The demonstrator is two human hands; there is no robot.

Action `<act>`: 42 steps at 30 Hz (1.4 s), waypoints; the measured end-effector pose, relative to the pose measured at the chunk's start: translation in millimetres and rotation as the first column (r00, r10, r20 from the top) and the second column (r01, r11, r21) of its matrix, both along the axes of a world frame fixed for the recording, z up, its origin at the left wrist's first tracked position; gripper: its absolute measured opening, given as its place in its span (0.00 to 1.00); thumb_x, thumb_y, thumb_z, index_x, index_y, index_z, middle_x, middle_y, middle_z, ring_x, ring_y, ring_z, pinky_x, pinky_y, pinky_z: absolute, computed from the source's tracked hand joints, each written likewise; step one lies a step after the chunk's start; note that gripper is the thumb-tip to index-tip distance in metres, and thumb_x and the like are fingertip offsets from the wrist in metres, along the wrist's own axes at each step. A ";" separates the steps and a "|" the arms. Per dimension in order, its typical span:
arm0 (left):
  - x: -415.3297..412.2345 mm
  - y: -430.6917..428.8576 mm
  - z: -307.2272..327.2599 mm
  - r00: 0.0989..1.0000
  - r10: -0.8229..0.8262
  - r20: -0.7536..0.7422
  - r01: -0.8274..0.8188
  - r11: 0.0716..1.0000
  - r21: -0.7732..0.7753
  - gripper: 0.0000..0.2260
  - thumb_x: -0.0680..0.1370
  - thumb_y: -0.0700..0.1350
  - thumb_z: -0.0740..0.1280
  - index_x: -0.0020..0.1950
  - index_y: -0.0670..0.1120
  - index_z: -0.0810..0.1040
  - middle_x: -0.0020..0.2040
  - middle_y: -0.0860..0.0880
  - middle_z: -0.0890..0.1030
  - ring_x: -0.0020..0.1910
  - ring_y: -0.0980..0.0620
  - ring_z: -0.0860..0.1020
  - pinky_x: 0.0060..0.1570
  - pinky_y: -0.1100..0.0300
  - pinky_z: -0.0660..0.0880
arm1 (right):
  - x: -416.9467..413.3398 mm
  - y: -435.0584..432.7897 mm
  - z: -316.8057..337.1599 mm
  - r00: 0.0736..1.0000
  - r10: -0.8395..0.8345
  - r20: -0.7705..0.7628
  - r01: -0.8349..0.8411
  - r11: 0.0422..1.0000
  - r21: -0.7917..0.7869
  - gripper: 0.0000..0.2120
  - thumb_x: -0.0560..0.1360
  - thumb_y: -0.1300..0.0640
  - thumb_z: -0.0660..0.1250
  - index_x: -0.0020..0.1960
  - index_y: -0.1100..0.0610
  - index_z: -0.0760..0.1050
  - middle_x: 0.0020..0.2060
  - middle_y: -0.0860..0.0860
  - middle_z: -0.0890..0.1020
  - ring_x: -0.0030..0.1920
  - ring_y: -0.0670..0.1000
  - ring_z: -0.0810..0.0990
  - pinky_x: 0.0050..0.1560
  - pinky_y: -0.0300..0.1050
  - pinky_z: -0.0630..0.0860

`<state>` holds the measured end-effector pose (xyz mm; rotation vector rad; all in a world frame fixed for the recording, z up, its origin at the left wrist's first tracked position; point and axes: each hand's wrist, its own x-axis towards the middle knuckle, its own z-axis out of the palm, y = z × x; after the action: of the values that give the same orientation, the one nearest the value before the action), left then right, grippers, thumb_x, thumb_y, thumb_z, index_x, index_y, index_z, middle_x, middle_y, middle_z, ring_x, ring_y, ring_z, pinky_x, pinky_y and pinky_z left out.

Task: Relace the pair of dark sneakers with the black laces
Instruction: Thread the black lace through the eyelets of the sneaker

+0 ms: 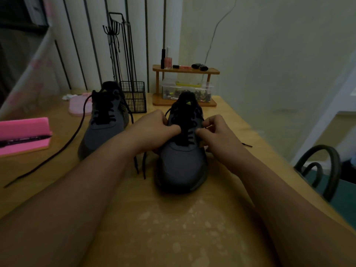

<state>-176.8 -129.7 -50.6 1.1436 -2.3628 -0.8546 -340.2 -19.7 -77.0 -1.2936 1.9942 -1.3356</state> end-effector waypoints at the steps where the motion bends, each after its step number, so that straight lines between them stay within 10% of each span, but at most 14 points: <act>1: 1.3 0.3 0.5 1.000 -0.004 -0.016 0.004 0.999 0.032 0.16 0.80 0.57 0.69 0.56 0.46 0.73 0.47 0.44 0.82 0.41 0.47 0.83 0.34 0.52 0.81 | -0.4 0.1 0.9 1.000 0.010 0.007 -0.010 1.000 -0.002 0.14 0.81 0.47 0.68 0.59 0.53 0.69 0.49 0.52 0.81 0.44 0.48 0.81 0.39 0.43 0.73; 5: 2.3 3.7 1.3 0.999 -0.014 -0.048 0.018 0.996 0.091 0.19 0.81 0.60 0.67 0.55 0.44 0.73 0.50 0.40 0.82 0.45 0.40 0.84 0.41 0.43 0.83 | 4.9 -2.1 2.1 0.999 -0.028 -0.047 0.029 0.999 0.019 0.23 0.76 0.38 0.71 0.59 0.51 0.67 0.51 0.48 0.78 0.50 0.48 0.80 0.42 0.46 0.74; 15: -3.0 5.6 -2.8 0.999 -0.046 -0.029 0.045 0.999 -0.014 0.10 0.81 0.54 0.67 0.47 0.48 0.76 0.41 0.45 0.83 0.34 0.49 0.81 0.26 0.60 0.74 | 17.4 -8.9 8.1 0.909 -0.126 -0.397 0.157 0.986 0.047 0.23 0.74 0.41 0.71 0.57 0.53 0.64 0.48 0.49 0.76 0.44 0.52 0.77 0.33 0.46 0.67; 42: -8.3 -1.2 -22.4 0.995 -0.030 -0.091 0.017 0.990 -0.139 0.09 0.81 0.54 0.65 0.46 0.52 0.69 0.42 0.54 0.73 0.39 0.57 0.72 0.33 0.56 0.64 | 15.0 -8.9 3.6 0.926 -0.125 -0.357 0.135 0.991 0.004 0.20 0.75 0.42 0.68 0.56 0.53 0.63 0.46 0.46 0.75 0.41 0.46 0.74 0.33 0.46 0.65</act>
<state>-185.1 -130.9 -73.0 1.0015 -2.3239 -0.7222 -325.2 -28.6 -73.4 -1.4998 2.3699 -1.1892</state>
